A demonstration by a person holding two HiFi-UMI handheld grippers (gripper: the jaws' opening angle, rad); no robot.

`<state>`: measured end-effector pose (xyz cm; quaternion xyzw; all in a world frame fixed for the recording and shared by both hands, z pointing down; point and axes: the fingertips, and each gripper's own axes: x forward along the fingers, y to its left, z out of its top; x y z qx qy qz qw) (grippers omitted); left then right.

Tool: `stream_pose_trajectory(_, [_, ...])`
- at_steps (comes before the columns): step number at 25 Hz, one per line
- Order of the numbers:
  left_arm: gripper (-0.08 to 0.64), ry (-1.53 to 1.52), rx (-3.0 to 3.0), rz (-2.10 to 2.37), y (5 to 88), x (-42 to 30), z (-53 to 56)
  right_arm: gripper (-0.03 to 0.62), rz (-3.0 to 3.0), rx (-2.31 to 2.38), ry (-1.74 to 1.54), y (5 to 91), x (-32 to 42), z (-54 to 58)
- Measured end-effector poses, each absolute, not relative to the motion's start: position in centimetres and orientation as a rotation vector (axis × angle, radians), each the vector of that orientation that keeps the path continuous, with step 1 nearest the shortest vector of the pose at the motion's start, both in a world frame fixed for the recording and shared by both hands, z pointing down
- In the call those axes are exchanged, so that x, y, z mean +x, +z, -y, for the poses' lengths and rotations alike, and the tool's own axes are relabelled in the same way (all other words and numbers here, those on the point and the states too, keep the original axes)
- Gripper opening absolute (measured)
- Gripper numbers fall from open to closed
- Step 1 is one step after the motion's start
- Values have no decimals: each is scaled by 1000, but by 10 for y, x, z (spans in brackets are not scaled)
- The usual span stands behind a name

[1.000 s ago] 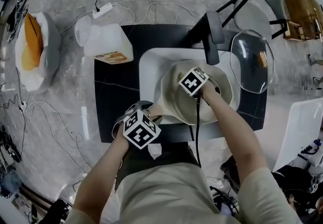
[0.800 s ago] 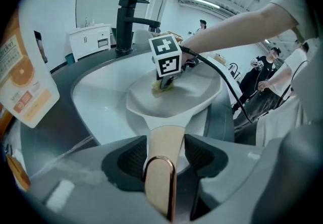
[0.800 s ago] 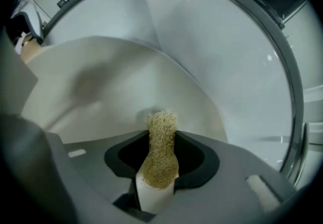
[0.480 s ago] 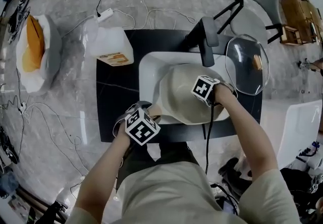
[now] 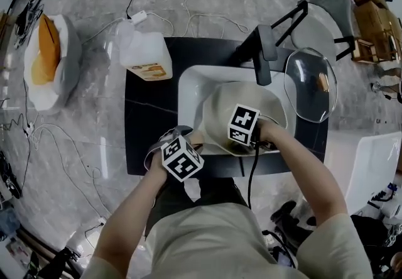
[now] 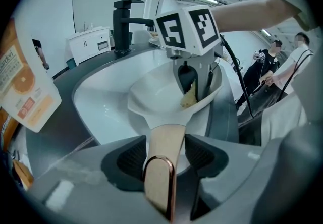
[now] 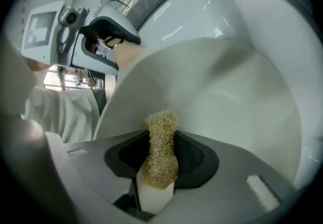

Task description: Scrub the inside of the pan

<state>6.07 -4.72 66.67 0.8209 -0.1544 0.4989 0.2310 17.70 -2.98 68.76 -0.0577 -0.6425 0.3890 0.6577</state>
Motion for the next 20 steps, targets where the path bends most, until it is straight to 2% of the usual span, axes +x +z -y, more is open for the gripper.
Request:
stream_pose_trajectory(5, [249, 1384, 2265, 432, 668, 61, 47, 153, 1588, -38, 921, 706, 134, 65])
stream_pose_trajectory(10, [247, 1388, 2259, 425, 668, 59, 47, 160, 1666, 155, 669, 734, 124, 115])
stream_pose_trajectory(15, [247, 1395, 2257, 426, 669, 59, 48, 166, 1635, 227, 337, 766, 146, 150])
stream_pose_trajectory(20, [247, 1393, 2260, 429, 669, 59, 48, 164, 1540, 339, 264, 780, 199, 177])
